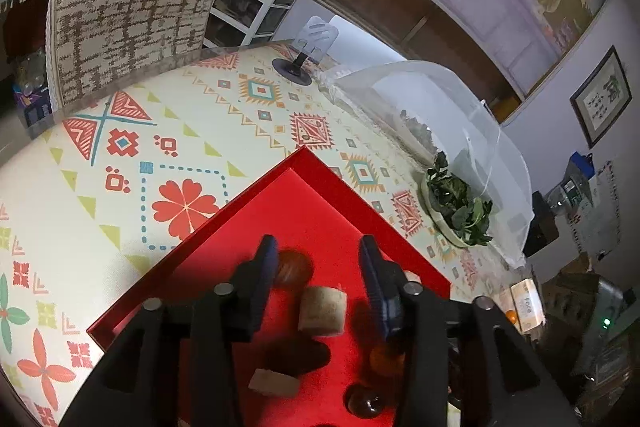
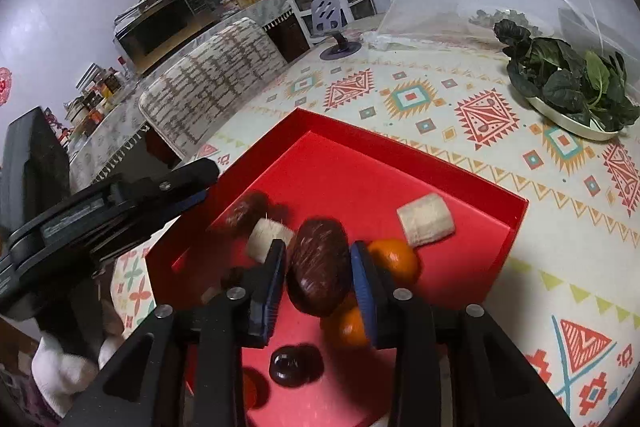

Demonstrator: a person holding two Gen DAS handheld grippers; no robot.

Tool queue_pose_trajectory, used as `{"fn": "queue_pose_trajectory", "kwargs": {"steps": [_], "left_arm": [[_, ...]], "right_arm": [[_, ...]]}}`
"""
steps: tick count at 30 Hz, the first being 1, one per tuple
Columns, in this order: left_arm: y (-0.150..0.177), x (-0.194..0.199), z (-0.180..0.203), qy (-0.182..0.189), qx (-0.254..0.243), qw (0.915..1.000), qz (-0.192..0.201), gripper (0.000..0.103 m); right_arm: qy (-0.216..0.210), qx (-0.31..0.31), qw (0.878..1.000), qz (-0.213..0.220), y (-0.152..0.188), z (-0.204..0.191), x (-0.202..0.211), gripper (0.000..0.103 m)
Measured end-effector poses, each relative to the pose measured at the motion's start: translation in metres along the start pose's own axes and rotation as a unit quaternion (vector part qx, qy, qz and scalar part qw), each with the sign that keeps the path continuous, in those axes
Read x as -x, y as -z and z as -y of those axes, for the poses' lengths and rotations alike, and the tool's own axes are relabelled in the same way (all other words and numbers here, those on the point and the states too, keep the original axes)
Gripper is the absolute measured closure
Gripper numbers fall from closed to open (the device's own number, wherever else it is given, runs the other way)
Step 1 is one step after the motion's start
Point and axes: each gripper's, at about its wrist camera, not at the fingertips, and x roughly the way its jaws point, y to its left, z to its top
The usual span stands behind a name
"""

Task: Organize fruits
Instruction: 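Carry the red date with the right tool while the left carries a date into the tray, then return both tools to the table and grasp a mandarin with the right tool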

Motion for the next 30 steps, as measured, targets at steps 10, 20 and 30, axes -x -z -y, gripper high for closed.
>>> {"fn": "queue_pose_trajectory", "kwargs": {"steps": [10, 20, 30], "left_arm": [[0.010, 0.027, 0.025, 0.022, -0.008, 0.9996, 0.018, 0.041], [0.051, 0.026, 0.095, 0.081, -0.057, 0.9949, -0.020, 0.031], [0.124, -0.020, 0.185, 0.133, -0.143, 0.9733, -0.121, 0.030]], "right_arm": [[0.002, -0.018, 0.999, 0.030, -0.002, 0.011, 0.031, 0.050], [0.037, -0.058, 0.996, 0.063, 0.028, 0.060, 0.088, 0.048], [0.182, -0.167, 0.963, 0.107, 0.055, 0.225, 0.193, 0.048]]}}
